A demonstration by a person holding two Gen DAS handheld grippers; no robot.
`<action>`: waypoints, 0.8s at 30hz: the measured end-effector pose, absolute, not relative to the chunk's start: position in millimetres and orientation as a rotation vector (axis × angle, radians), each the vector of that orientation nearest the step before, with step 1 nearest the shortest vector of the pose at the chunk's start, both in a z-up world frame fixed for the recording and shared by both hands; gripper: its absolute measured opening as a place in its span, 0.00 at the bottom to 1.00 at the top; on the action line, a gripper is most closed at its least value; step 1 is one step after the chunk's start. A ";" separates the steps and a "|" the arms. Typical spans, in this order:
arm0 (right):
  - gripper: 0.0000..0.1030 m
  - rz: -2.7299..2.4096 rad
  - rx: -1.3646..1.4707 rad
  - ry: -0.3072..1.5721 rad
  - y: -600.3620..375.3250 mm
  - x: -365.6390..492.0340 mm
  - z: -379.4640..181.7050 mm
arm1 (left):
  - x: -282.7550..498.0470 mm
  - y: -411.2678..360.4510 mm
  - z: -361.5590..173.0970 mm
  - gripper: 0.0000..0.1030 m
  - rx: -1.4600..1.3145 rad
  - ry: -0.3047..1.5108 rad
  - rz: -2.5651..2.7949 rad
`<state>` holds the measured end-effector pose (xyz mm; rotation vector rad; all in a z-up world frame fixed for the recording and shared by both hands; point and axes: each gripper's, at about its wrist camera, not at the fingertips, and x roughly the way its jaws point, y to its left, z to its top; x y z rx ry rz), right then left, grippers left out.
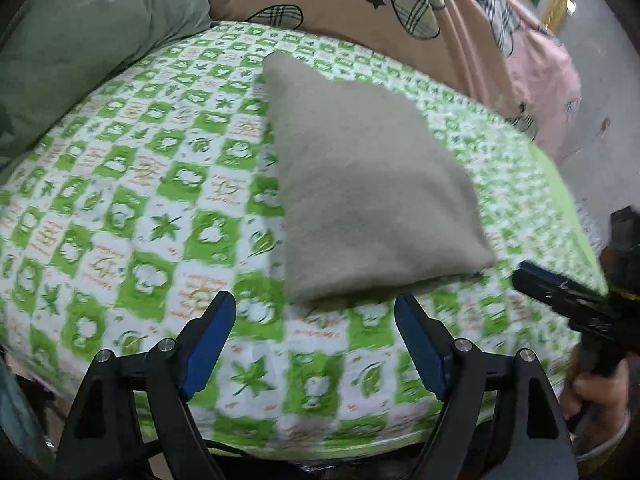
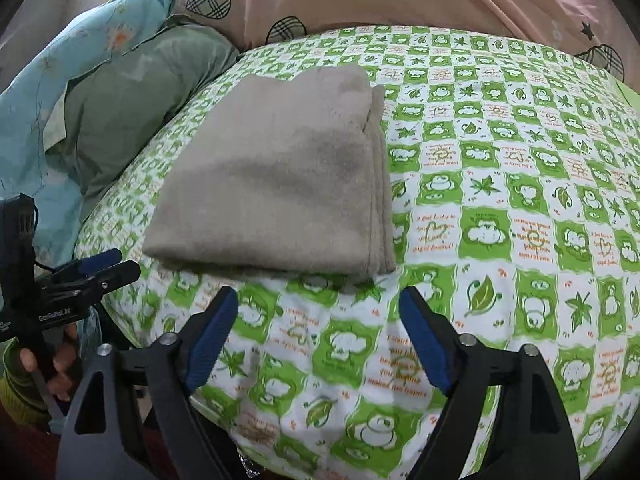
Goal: Fold small clothes
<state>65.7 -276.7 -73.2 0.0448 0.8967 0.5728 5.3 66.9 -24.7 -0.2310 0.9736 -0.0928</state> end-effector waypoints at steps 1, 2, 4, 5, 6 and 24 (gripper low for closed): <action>0.86 0.572 0.044 0.901 -276.8 64.7 -74.5 | 3.1 63.8 -25.0 0.80 -0.214 0.973 -0.081; 0.86 0.571 0.044 0.908 -277.3 64.0 -76.0 | 0.1 63.0 -25.8 0.80 -0.188 0.973 -0.067; 0.86 0.571 0.047 0.920 -278.3 63.9 -78.5 | -3.2 61.9 -28.0 0.81 -0.153 0.979 -0.049; 0.86 0.572 0.047 0.922 -278.2 64.0 -78.8 | -5.9 61.5 -29.9 0.81 -0.139 0.986 -0.038; 0.86 0.573 0.046 0.924 -278.0 63.7 -78.8 | -7.4 61.8 -31.0 0.81 -0.135 0.991 -0.033; 0.90 0.570 0.023 0.900 -274.1 58.7 -69.3 | -6.1 58.6 -21.2 0.81 -0.090 0.996 0.022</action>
